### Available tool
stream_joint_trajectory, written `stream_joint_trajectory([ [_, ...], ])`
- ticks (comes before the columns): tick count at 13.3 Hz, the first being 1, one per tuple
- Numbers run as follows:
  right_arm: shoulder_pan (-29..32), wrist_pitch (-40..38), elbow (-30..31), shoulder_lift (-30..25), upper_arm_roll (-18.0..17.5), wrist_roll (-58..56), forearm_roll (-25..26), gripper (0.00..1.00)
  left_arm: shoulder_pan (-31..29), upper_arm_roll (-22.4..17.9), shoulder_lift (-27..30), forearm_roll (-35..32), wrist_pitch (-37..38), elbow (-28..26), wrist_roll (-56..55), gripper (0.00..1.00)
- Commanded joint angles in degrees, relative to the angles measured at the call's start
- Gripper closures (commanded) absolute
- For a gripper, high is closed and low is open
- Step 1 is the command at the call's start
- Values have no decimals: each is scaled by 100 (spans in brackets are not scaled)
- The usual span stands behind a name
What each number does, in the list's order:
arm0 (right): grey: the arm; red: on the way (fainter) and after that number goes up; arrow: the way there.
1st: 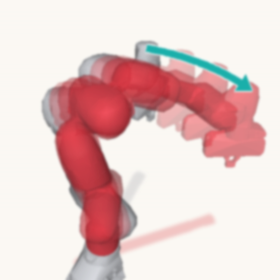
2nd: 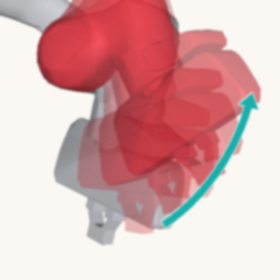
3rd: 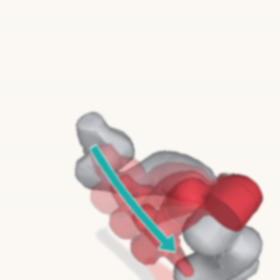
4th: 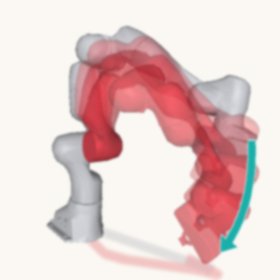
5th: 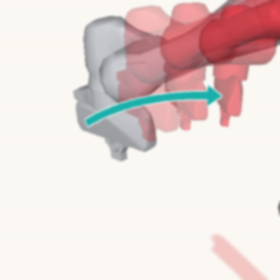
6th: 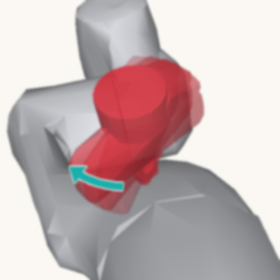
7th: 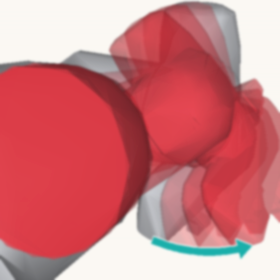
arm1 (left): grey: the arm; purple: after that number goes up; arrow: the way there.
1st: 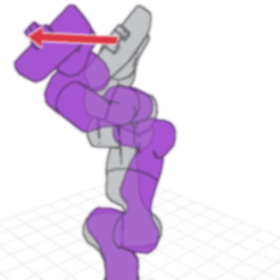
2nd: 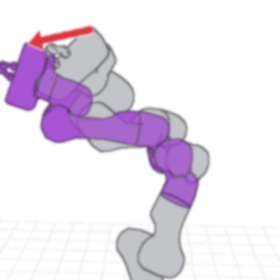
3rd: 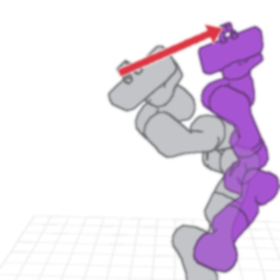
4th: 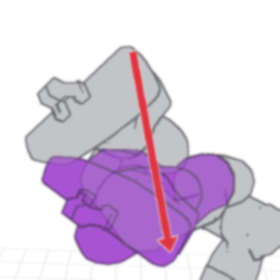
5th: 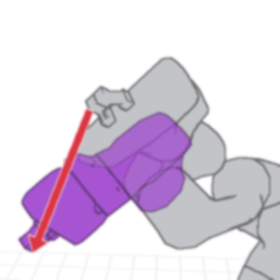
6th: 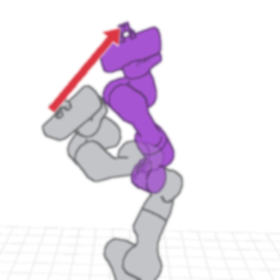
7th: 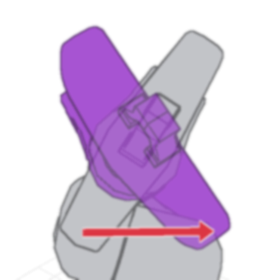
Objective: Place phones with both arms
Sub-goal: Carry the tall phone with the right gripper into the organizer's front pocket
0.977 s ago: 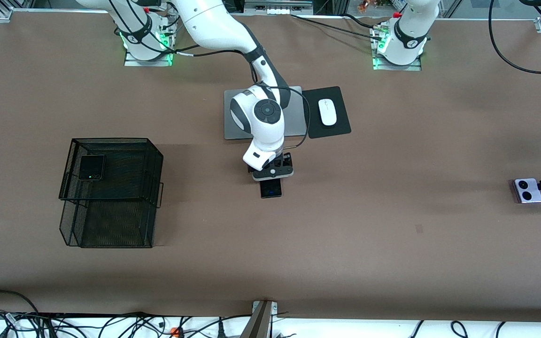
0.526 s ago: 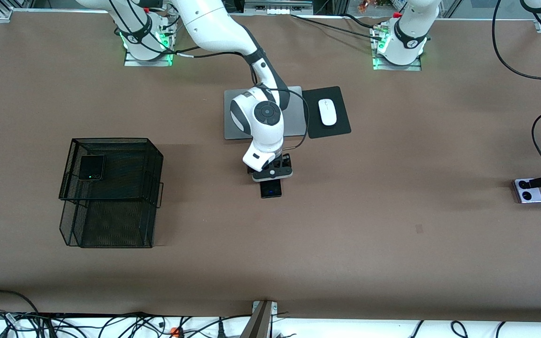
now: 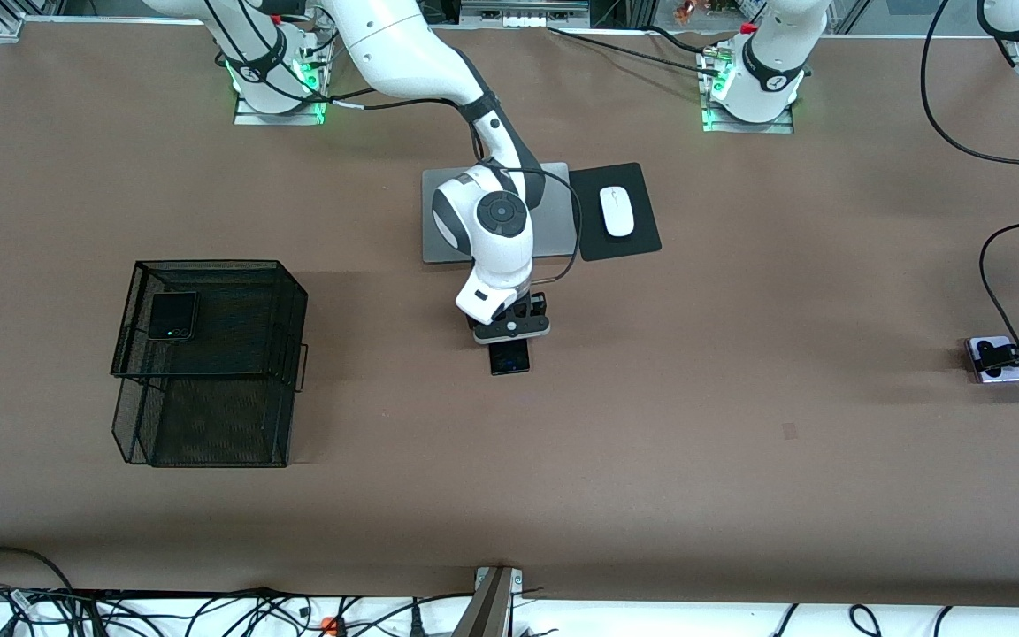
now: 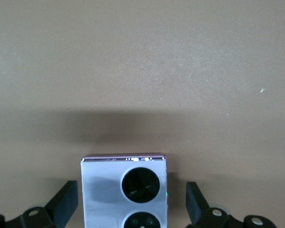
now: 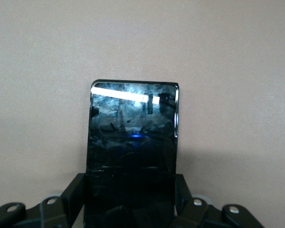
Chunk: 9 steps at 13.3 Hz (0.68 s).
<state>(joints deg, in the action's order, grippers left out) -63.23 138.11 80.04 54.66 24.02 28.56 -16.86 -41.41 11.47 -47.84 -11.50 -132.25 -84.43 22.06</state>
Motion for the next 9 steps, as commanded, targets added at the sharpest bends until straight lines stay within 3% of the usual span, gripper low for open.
stream_joint_trajectory([
  [1, 39, -301, -67, -192, 23, -52, -2, 73, -78, 40, -41, 69, -134, -56, 202, 0],
  [7, 144, -1381, -471, -578, 225, -43, 7, 76, -130, 22, -129, 69, -196, -126, 202, 0],
  [8, 153, -1749, -593, -701, 322, -52, 7, 76, -139, 22, -129, 69, -196, -135, 220, 8],
  [9, 170, -2118, -716, -868, 427, -69, 7, 76, -148, 22, -129, 69, -187, -135, 368, 36],
])
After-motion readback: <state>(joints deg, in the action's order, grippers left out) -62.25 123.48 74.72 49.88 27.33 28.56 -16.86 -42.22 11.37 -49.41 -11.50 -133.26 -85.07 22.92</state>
